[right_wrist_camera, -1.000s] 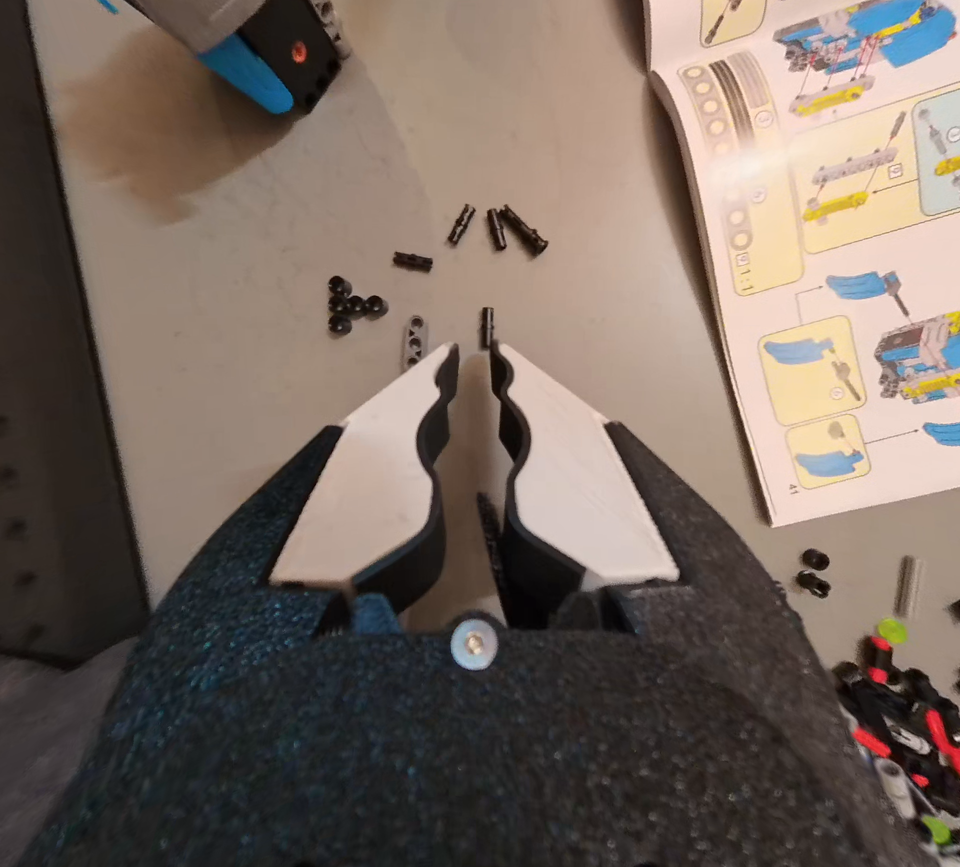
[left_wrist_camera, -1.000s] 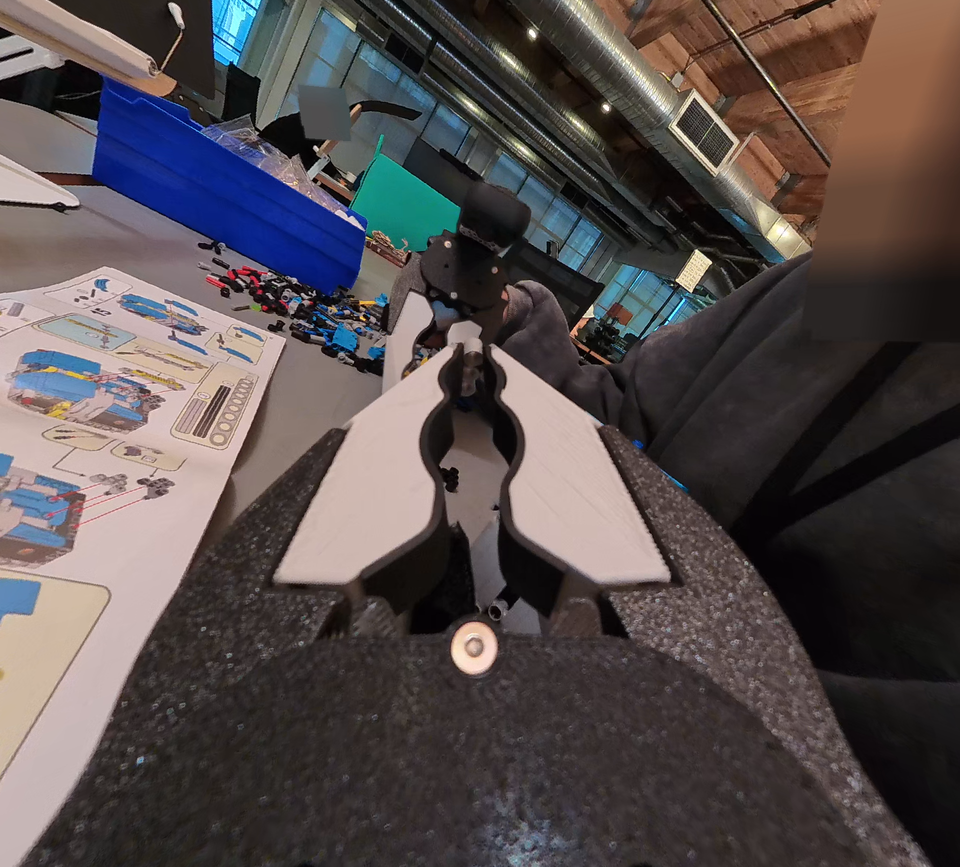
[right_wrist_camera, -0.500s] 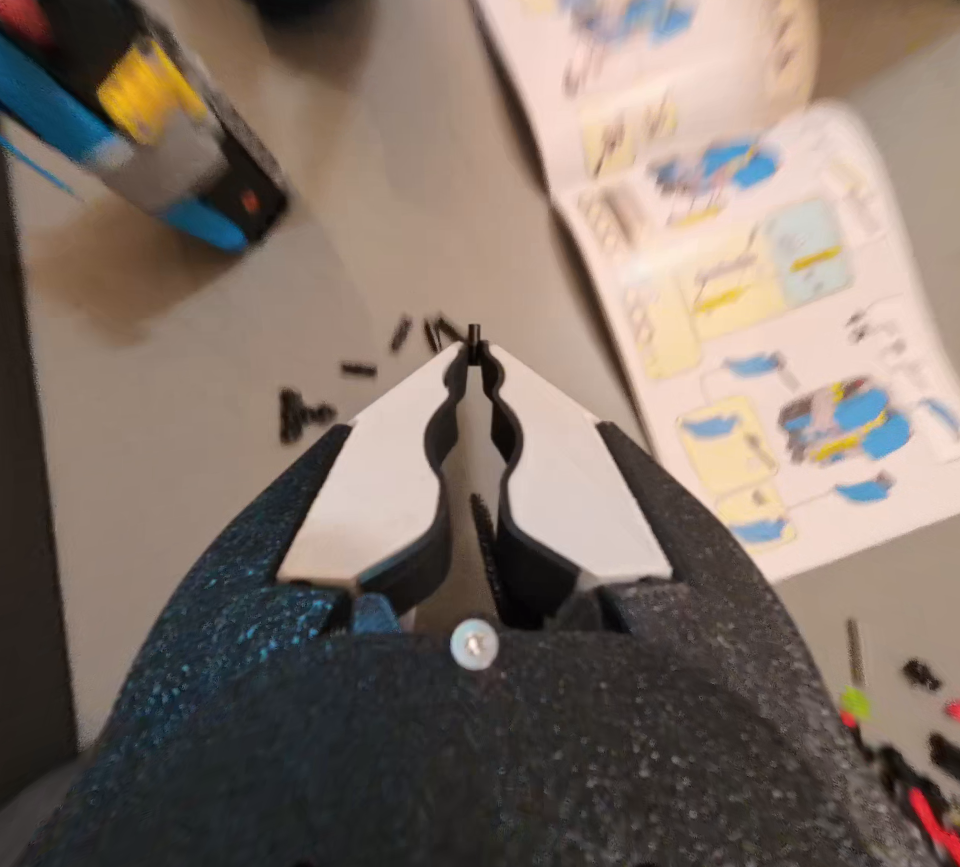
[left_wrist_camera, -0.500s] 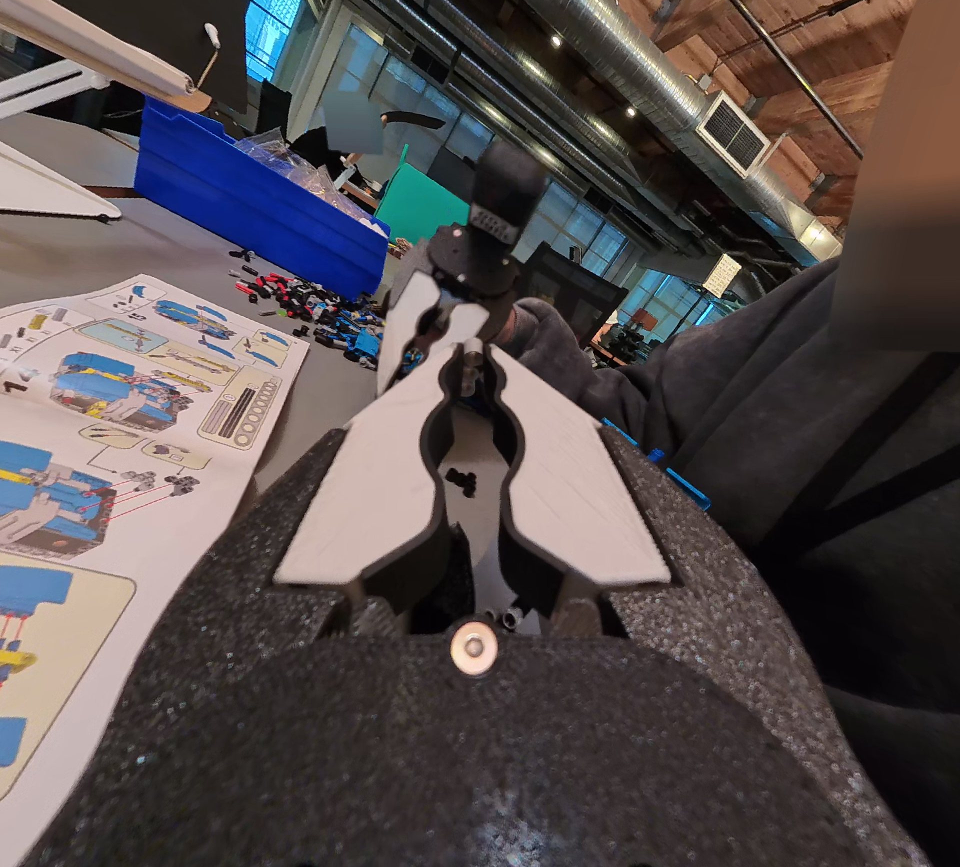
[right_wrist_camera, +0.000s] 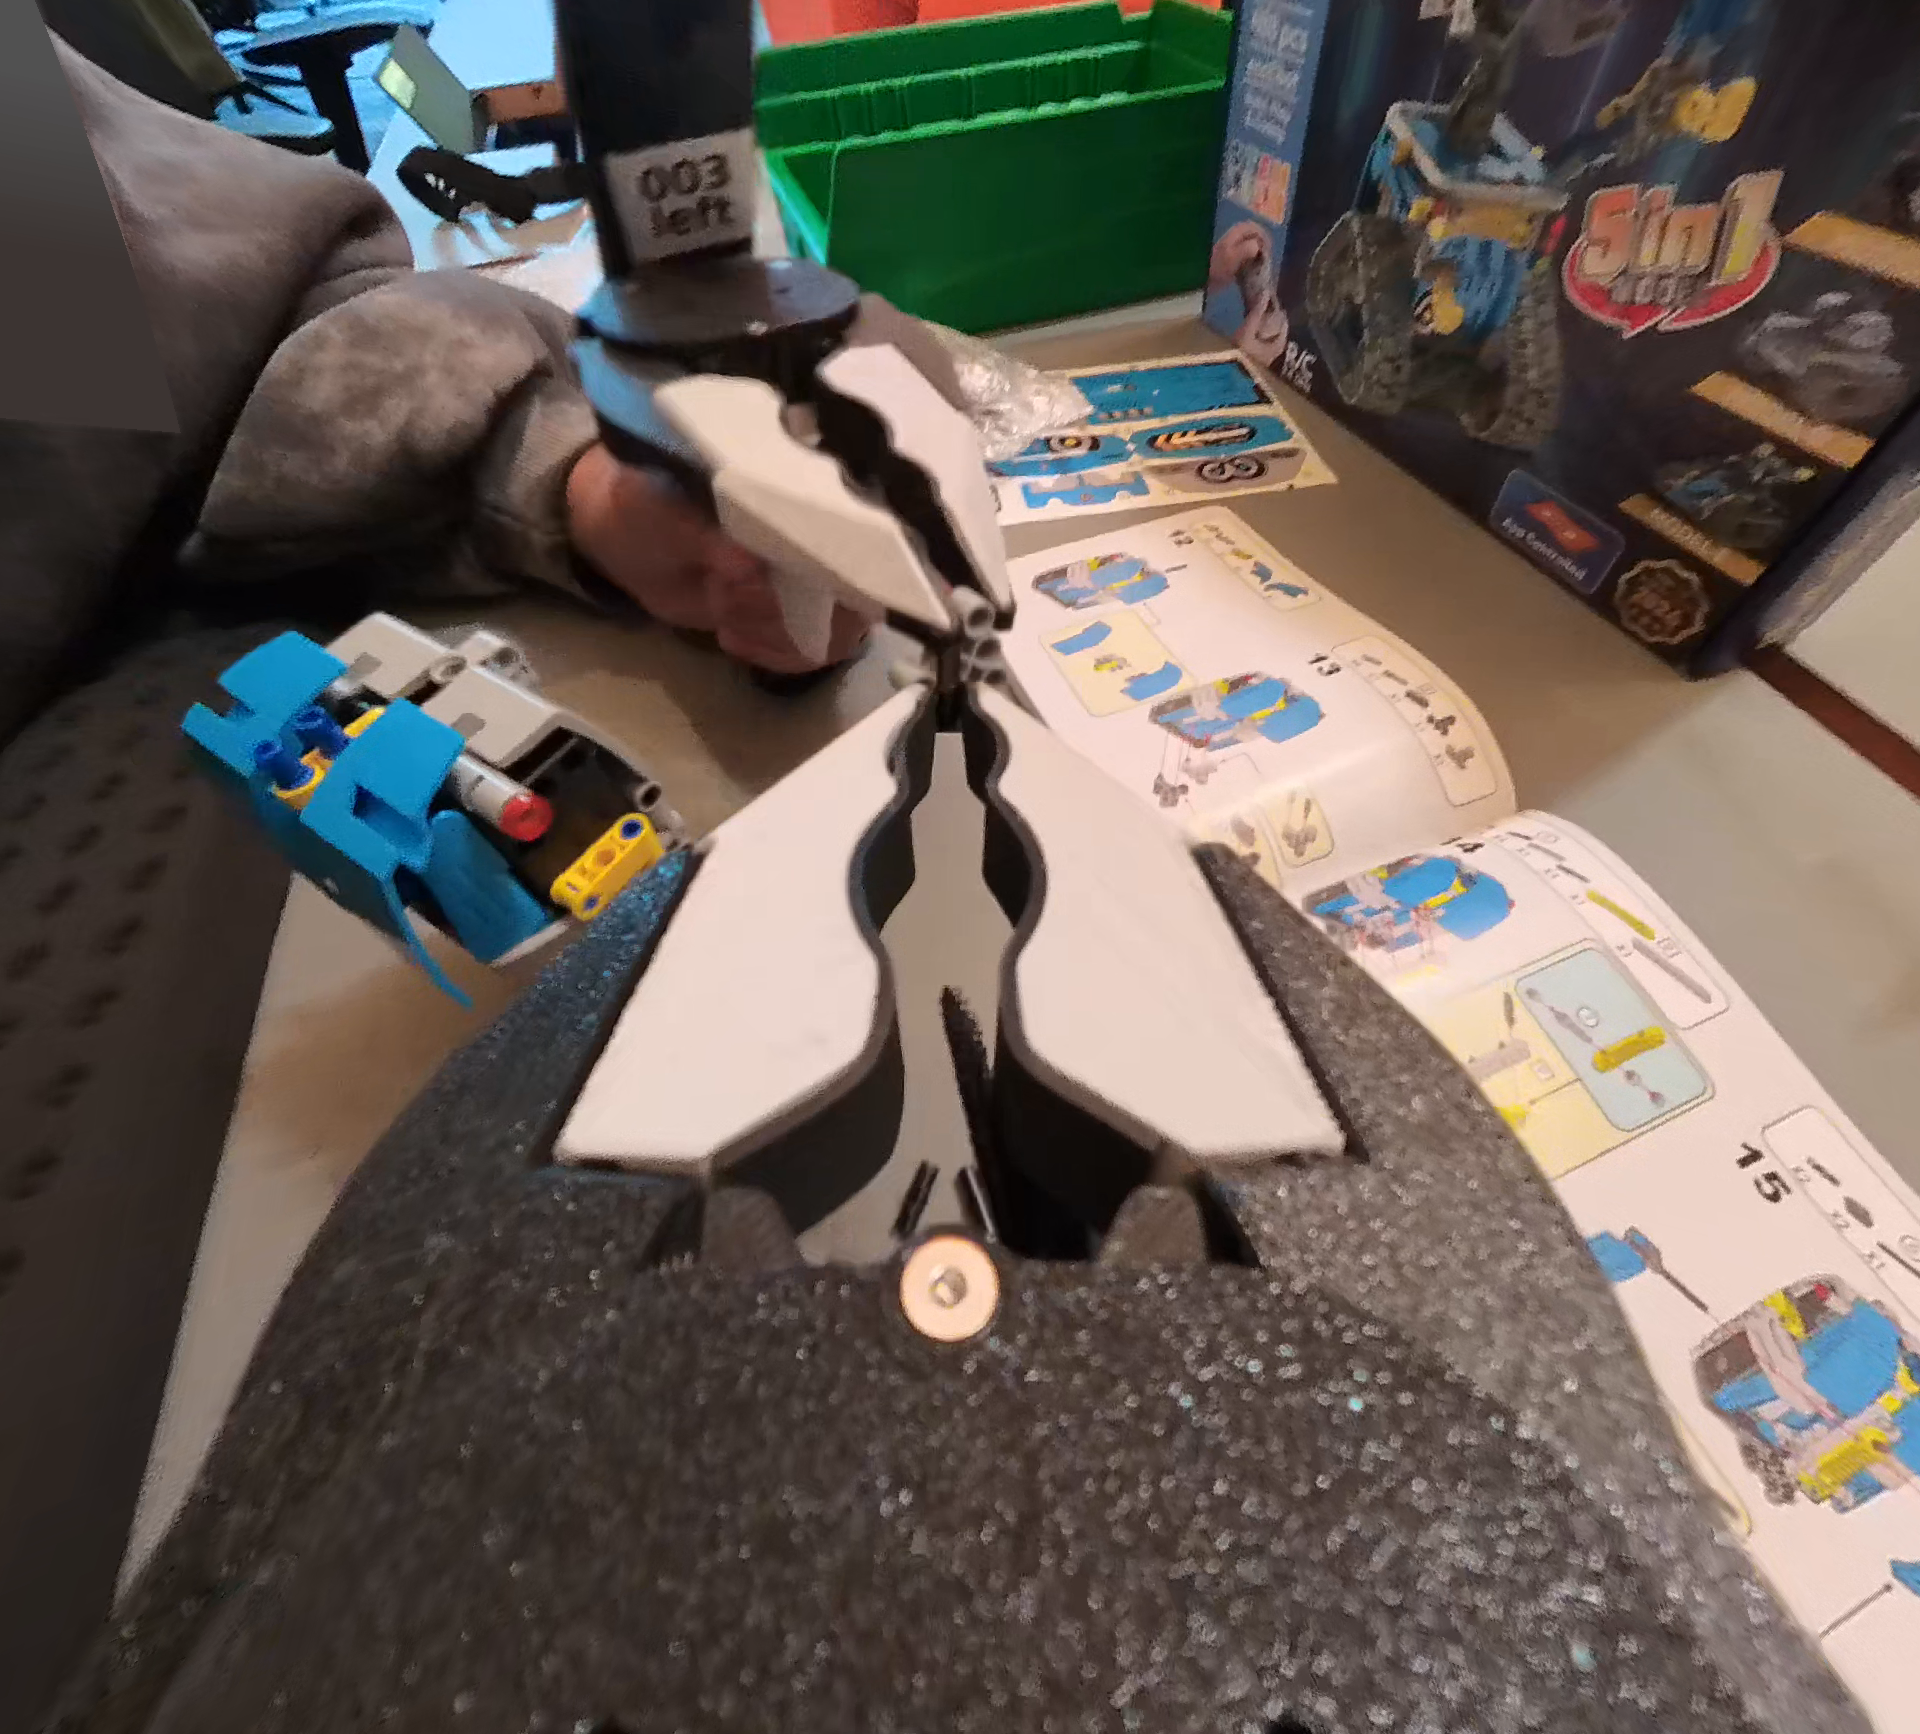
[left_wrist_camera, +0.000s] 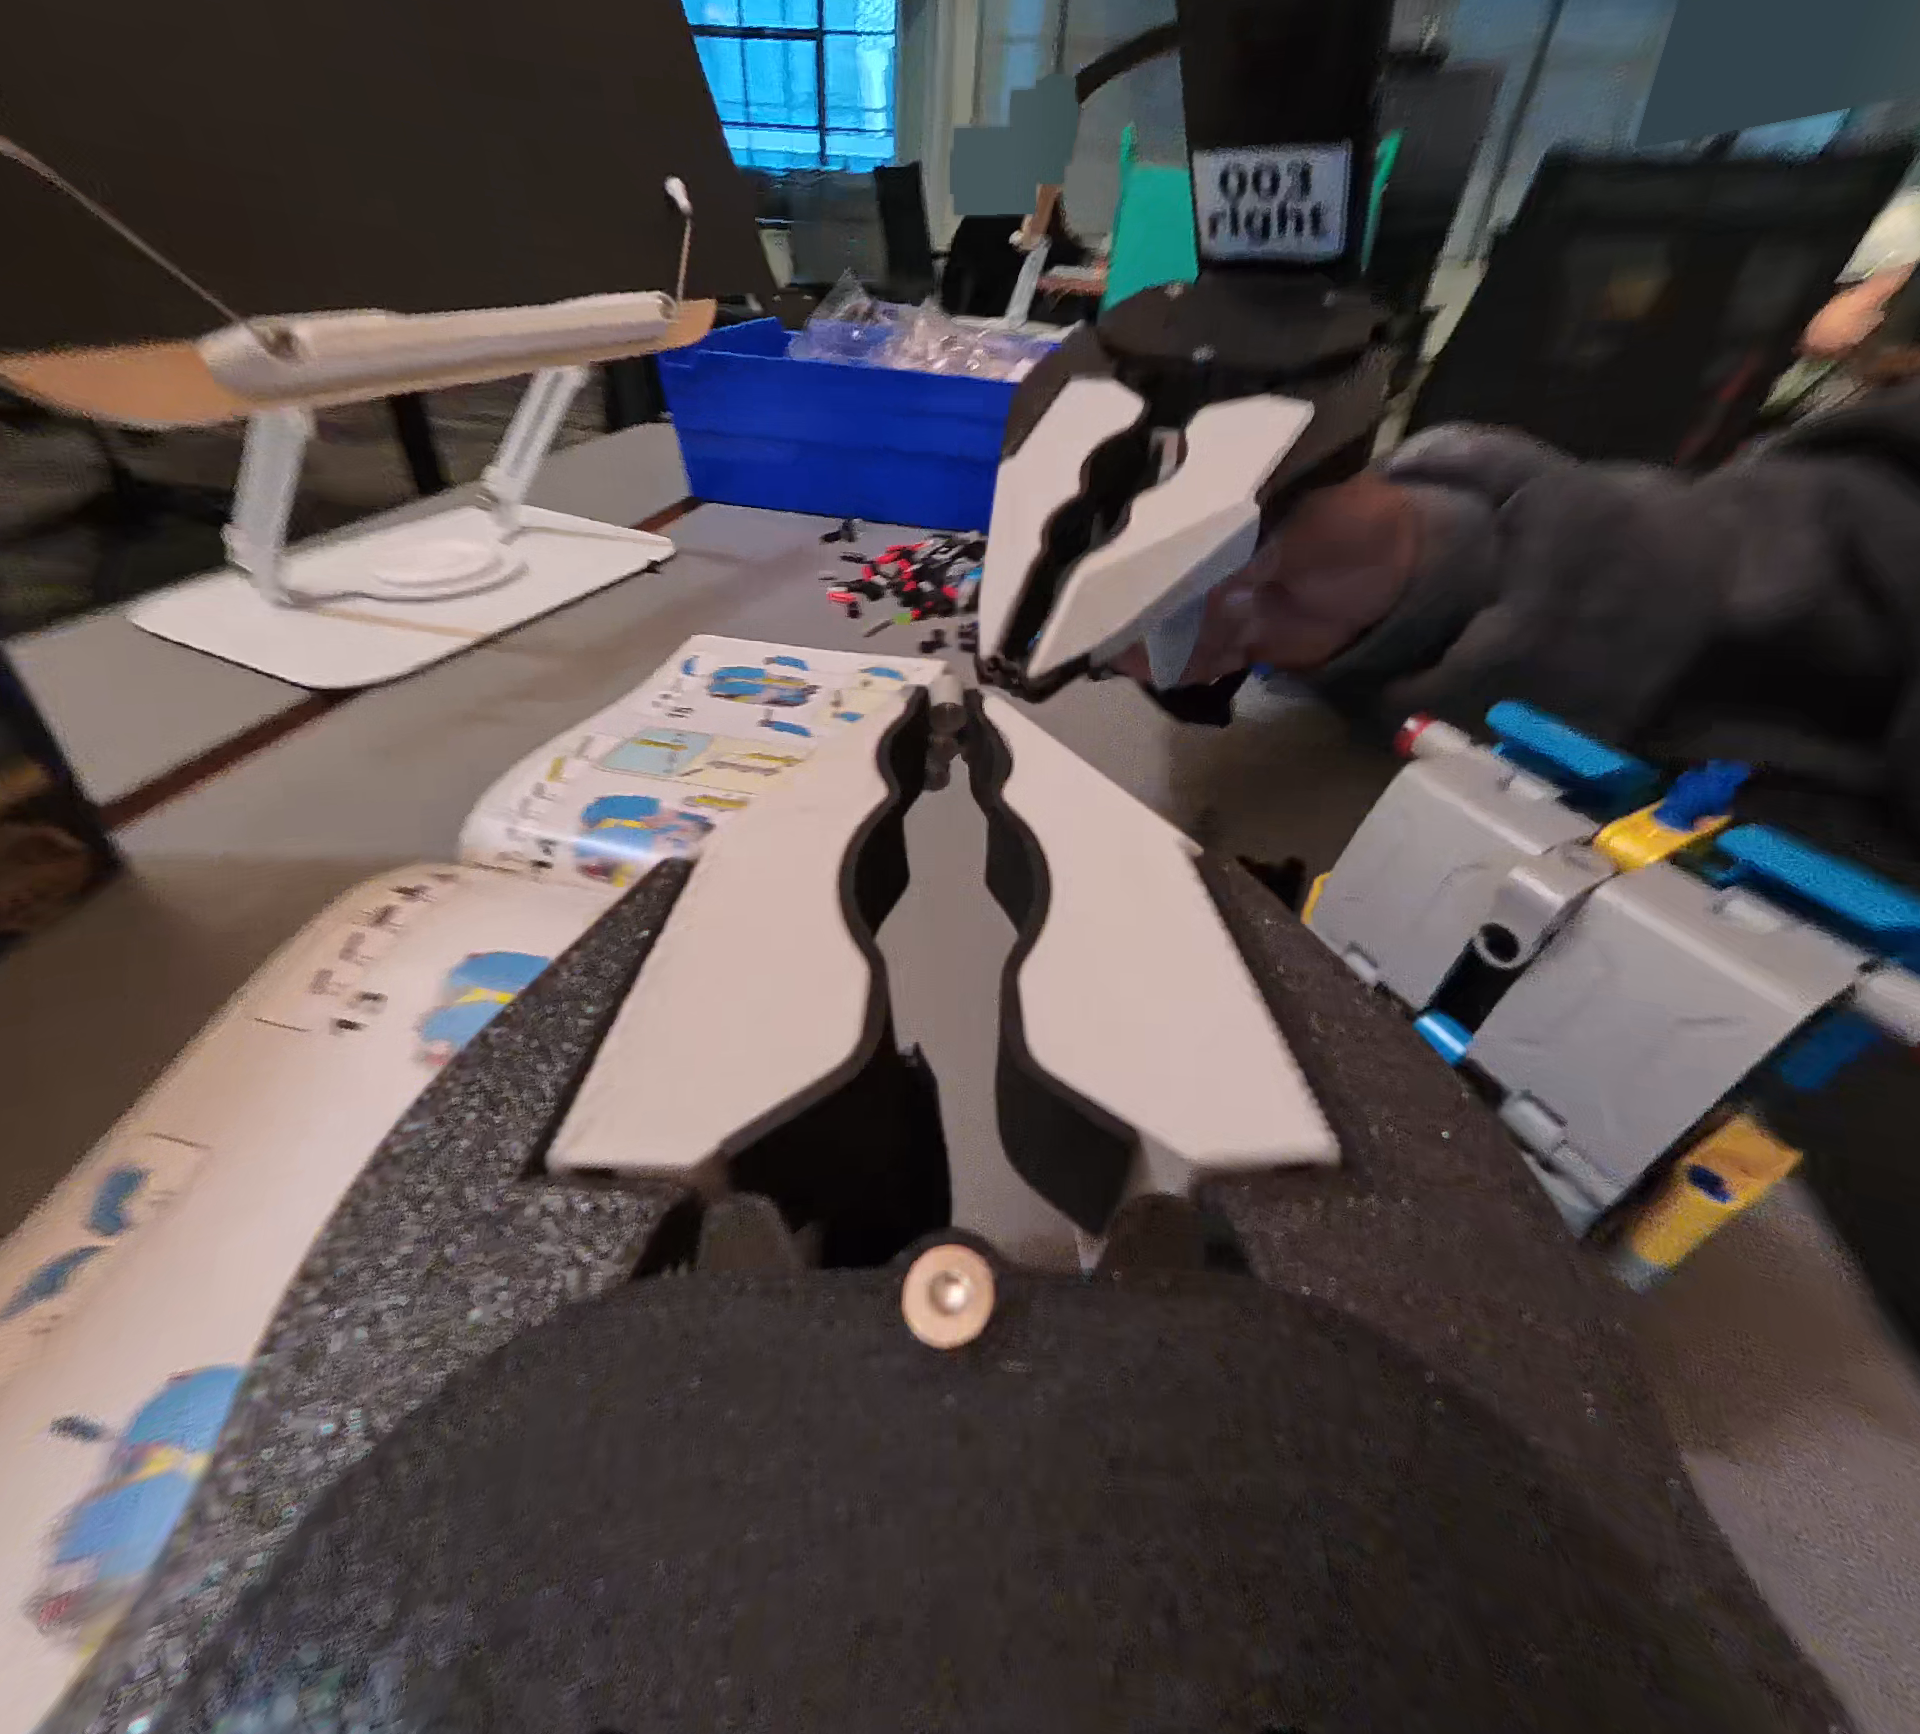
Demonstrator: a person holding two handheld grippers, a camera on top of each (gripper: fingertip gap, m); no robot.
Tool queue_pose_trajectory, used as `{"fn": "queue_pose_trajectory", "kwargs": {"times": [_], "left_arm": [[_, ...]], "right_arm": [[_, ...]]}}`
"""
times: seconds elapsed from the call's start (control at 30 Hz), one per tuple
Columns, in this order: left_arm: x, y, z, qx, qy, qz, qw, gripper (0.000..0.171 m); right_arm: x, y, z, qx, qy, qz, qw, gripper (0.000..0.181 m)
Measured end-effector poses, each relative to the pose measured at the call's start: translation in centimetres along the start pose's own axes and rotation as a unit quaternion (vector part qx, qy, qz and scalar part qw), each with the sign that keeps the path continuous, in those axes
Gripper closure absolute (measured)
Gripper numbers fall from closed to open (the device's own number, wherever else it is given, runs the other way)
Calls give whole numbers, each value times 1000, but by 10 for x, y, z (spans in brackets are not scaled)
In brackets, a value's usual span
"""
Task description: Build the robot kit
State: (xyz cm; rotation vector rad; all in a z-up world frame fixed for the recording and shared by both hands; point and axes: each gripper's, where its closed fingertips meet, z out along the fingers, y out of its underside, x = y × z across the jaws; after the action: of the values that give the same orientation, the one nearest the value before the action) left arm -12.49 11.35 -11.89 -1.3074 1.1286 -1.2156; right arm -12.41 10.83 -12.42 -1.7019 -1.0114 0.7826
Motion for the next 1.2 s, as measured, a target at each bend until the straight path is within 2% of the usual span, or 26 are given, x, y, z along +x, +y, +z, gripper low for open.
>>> {"fn": "queue_pose_trajectory", "kwargs": {"times": [0.07, 0.13, 0.47, 0.6, 0.9, 1.1, 1.2], "left_arm": [[3, 2, 2, -11, -18, 56, 998, 165], [7, 3, 3, -14, -18, 74, 997, 165], [6, 2, 1, -7, -9, 55, 998, 165], [10, 5, 3, -17, -10, 81, 997, 165], [13, 14, 7, -47, -33, 156, 986, 165], [13, 20, 9, -65, -32, 162, 984, 165], [13, 19, 9, -61, -19, 141, 988, 165]], "right_arm": [[3, -1, 1, -2, 17, -6, 1000, 177], [2, 4, 4, -16, 16, -10, 1000, 177], [-6, 3, 1, -14, 3, -46, 999, 177], [-8, 10, 4, -36, 9, -70, 997, 177], [-8, 19, 6, -63, 8, -64, 996, 176], [-6, 24, 7, -81, 20, -90, 992, 177], [-7, 23, 7, -75, 31, -117, 990, 177]]}}
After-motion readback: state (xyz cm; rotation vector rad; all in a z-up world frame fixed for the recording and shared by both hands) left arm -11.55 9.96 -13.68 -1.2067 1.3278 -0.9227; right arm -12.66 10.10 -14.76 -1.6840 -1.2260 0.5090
